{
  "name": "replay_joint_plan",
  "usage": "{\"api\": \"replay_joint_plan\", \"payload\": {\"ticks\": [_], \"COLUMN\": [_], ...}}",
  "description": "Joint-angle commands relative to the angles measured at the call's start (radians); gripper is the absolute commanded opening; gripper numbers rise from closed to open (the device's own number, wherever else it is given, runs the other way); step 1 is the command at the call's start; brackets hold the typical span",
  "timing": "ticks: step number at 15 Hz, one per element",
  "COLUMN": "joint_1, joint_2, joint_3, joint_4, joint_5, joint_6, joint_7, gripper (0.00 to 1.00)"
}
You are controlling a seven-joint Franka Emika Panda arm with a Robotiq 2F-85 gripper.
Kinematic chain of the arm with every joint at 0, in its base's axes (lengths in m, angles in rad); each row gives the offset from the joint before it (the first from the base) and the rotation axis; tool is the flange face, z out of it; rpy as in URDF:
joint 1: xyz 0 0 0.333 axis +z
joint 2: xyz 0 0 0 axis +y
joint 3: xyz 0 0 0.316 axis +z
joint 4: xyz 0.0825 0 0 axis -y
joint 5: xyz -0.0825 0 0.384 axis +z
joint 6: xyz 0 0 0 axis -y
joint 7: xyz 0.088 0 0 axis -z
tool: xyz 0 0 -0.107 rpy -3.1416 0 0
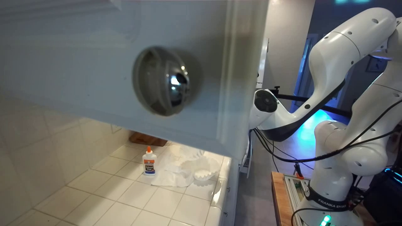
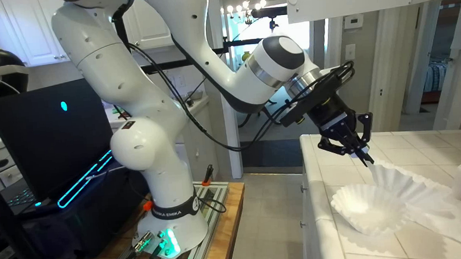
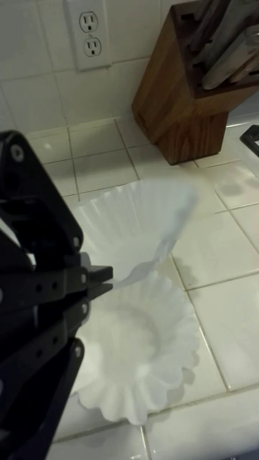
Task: Stack the coffee filter on the right onto the on the left
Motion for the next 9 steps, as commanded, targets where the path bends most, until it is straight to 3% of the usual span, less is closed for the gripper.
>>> {"api": "replay_joint_plan", "payload": {"ticks": [1, 3, 9], "joint_1": [0.031, 0.049, 0.061], "joint_2": [-0.002, 0.0, 0.027], "joint_3": [-0.012, -0.016, -0.017], "joint_4": [0.0, 0.0, -0.001], "joint_5": [-0.051, -0.056, 0.115], "joint_6": [0.032, 0.039, 0.001], "joint_7": [0.016, 0.008, -0.105], "gripper": [0.0, 0.0, 0.0]}}
